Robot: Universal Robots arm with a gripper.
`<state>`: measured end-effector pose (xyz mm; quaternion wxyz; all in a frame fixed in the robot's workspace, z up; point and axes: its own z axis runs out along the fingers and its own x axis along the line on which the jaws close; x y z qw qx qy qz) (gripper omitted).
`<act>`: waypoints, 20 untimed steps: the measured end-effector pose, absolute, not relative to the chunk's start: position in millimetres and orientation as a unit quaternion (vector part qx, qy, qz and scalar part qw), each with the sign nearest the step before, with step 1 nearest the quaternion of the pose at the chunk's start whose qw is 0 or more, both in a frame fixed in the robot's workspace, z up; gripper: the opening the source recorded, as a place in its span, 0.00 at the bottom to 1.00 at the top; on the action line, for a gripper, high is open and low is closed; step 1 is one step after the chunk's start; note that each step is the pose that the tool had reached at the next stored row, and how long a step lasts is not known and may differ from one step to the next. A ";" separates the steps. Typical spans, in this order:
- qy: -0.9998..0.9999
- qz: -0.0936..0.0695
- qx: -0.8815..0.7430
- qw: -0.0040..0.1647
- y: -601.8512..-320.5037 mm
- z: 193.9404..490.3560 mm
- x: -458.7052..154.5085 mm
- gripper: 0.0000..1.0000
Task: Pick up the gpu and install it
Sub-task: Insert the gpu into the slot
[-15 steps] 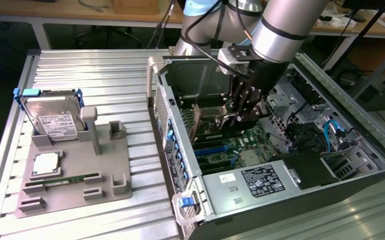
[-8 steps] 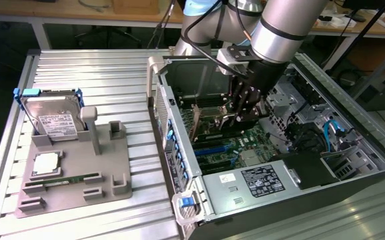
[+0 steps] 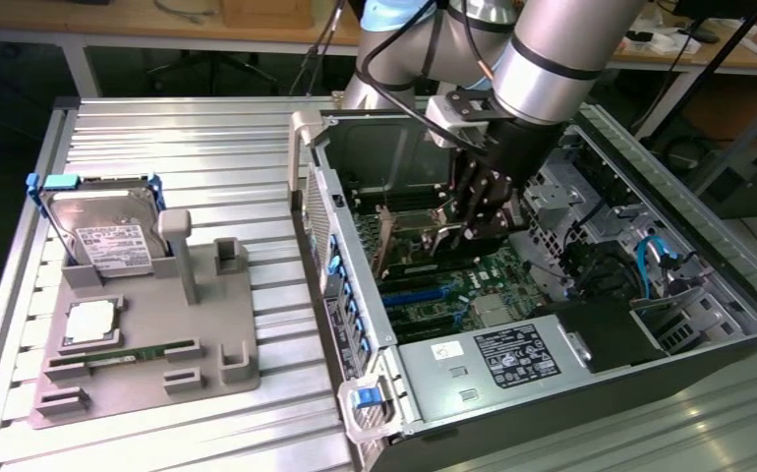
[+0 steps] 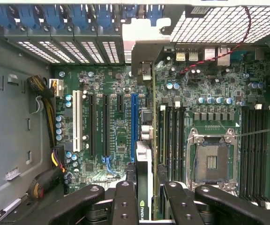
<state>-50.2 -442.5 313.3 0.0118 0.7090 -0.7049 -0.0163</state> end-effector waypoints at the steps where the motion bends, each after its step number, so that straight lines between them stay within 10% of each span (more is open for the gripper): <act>1: -0.705 -0.016 0.709 0.012 -442.8 312.8 -50.4 0.27; 20: -0.705 -0.016 0.709 0.012 -461.7 306.5 -59.1 0.27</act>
